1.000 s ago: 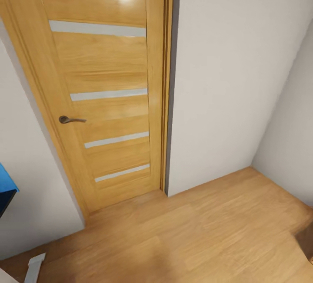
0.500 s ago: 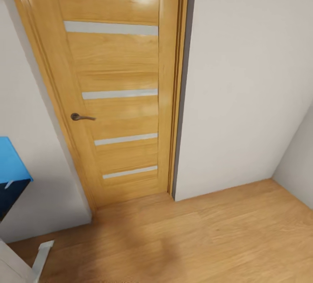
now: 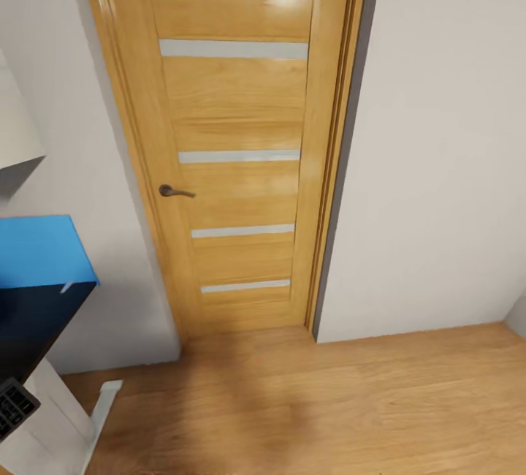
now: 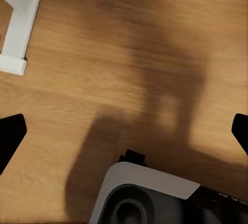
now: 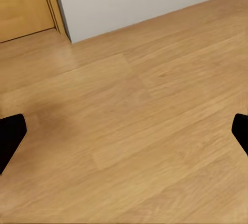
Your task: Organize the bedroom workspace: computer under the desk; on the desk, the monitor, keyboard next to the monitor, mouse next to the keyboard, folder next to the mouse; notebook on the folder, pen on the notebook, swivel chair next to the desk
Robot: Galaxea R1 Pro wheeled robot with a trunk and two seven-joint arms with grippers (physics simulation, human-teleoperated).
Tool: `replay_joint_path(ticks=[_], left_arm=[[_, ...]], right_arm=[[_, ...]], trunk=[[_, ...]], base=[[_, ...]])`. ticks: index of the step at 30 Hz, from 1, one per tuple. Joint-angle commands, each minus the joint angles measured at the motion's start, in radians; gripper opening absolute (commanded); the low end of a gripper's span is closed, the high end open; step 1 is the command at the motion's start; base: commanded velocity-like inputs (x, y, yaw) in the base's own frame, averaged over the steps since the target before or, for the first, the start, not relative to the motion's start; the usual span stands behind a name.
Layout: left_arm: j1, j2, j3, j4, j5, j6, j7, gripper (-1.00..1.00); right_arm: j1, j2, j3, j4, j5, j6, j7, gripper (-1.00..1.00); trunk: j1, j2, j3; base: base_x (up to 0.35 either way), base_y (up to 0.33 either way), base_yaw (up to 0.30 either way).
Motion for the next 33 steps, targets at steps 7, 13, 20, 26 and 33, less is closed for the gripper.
replay_joint_path(ticks=[7,13,20,26,33], left_arm=[[0.000,-0.001,0.001,-0.001,0.010,-0.003,0.000,1.00],[0.000,0.001,0.002,-0.001,0.011,-0.003,0.000,1.00],[0.001,0.001,0.003,-0.001,0.011,-0.003,0.002,1.00],[0.000,0.001,0.003,-0.001,0.012,-0.003,0.002,1.00],[0.000,0.001,0.003,-0.001,0.012,-0.003,0.003,1.00]], right_arm=[[0.000,-0.001,0.009,0.000,-0.002,-0.002,-0.008,1.00],[0.000,-0.001,0.009,0.000,-0.002,-0.002,-0.008,1.00],[0.000,-0.001,0.009,0.001,-0.002,-0.002,-0.009,1.00],[0.000,0.000,0.009,0.001,-0.002,-0.002,-0.009,1.00],[0.000,0.003,0.009,0.001,-0.003,-0.002,-0.010,1.00]], trunk=[[0.000,-0.001,-0.001],[0.000,-0.001,-0.001],[0.000,-0.001,-0.001],[0.000,-0.001,-0.001],[0.000,-0.001,-0.001]], base=[[0.001,-0.041,0.283],[0.098,-0.247,0.284],[0.057,-0.298,0.285],[-0.033,-0.240,0.286],[-0.013,-0.052,0.286]])
